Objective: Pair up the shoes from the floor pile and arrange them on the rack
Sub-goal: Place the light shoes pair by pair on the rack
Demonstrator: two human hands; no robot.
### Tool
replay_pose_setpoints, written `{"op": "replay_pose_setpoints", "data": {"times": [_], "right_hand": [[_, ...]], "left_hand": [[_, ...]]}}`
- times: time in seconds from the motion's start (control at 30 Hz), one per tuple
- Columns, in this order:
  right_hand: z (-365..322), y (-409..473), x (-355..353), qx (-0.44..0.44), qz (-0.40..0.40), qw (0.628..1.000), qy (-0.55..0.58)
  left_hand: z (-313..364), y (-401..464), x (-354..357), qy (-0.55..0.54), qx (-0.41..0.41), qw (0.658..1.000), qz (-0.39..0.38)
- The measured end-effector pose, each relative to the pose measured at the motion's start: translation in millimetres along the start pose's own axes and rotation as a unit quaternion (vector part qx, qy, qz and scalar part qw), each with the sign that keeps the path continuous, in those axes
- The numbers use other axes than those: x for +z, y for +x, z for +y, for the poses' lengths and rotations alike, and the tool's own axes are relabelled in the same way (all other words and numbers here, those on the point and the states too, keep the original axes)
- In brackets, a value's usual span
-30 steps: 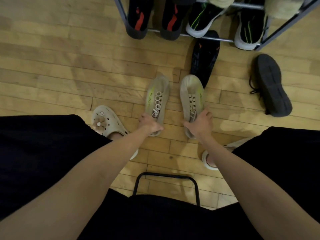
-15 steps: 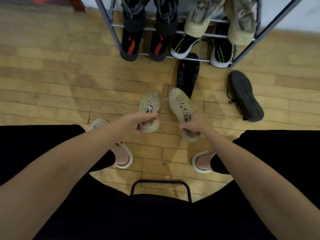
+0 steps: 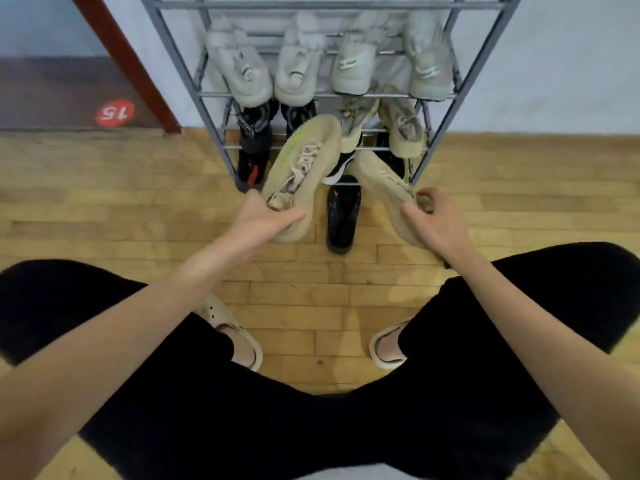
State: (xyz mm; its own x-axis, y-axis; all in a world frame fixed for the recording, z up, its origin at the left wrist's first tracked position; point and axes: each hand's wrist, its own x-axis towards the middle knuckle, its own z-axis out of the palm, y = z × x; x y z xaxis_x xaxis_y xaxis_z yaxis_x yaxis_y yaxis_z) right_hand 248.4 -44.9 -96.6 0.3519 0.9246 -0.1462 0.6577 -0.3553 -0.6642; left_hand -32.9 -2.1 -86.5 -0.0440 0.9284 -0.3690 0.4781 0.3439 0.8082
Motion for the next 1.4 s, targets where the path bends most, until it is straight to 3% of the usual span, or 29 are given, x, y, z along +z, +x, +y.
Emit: {"op": "replay_pose_setpoints", "data": {"times": [0.17,0.4,0.77,1.0,1.23,1.4], "right_hand": [[-34,-9,-52,-0.061,0.113,0.988,0.090],[-69,9,-96,-0.091,0.197,0.971,0.100],[-121,93,-141,-0.054,0.228,0.972,0.025],[-144,190,-140,-0.046,0.226,0.971,-0.064],[-154,245,-133,-0.065,0.237,0.961,-0.127],[-140,248,-126,-0.106,0.253,0.942,-0.192]], "left_hand": [[61,-24,-15,0.017,0.106,0.993,0.051],[131,-38,-23,-0.048,0.183,0.982,0.026],[254,37,5,-0.081,0.183,0.980,0.007],[308,124,39,-0.074,0.154,0.984,0.049],[318,179,42,0.009,0.142,0.985,0.096],[303,187,39,0.142,0.124,0.972,0.136]]}}
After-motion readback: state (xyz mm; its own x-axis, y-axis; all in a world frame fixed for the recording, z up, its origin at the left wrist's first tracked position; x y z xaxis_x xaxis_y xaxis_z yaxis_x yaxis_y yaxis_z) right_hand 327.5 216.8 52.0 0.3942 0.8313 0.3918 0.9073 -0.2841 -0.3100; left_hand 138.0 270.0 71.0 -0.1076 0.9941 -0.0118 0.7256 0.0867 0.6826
